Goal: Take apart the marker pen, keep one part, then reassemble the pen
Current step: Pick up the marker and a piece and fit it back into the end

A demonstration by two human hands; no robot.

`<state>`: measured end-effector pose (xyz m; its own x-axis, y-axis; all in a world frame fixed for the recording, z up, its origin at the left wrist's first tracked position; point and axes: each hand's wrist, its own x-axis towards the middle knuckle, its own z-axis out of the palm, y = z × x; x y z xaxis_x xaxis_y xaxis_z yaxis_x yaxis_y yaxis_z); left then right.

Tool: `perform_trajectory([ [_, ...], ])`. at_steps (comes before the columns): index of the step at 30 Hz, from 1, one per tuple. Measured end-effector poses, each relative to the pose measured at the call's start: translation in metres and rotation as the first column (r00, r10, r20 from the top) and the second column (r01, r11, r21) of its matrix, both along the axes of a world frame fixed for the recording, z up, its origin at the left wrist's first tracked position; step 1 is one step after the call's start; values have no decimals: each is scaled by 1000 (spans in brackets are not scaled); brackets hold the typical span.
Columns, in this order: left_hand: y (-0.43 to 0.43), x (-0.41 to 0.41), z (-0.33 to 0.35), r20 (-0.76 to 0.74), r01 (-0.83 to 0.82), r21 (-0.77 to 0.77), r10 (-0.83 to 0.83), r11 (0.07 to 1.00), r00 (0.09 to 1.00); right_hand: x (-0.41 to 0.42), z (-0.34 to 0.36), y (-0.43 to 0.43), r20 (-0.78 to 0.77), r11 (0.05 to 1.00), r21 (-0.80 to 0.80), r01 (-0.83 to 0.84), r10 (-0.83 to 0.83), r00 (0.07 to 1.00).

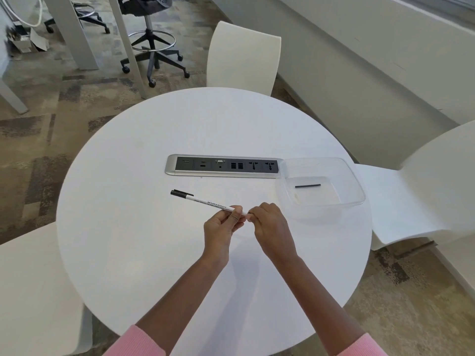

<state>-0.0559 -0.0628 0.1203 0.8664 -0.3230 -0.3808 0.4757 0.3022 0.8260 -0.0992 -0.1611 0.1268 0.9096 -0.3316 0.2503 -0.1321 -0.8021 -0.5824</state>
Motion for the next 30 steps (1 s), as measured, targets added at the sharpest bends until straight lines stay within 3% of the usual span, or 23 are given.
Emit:
perform_trajectory([
  [5,2,0,2,82,40,3,-41,999,996,-3,17,0,-137,957,287,45,-6,991],
  [10,3,1,1,96,71,-1,-70,997,993,2,29,-8,-277,826,548,130,32,960],
  [14,5,1,-3,112,120,42,-124,992,986,4,32,-17,-366,707,690,155,156,917],
  [18,7,4,-3,113,109,43,-113,993,987,2,26,-16,-322,586,795,158,185,929],
  [21,4,3,0,92,64,28,-66,998,994,-2,18,-8,-252,706,694,142,53,966],
  [25,0,0,2,34,13,4,-13,1000,999,-12,13,1,-158,915,394,85,-24,987],
  [30,-2,0,4,-21,-26,-20,25,999,999,-16,4,1,-70,994,107,27,-19,997],
])
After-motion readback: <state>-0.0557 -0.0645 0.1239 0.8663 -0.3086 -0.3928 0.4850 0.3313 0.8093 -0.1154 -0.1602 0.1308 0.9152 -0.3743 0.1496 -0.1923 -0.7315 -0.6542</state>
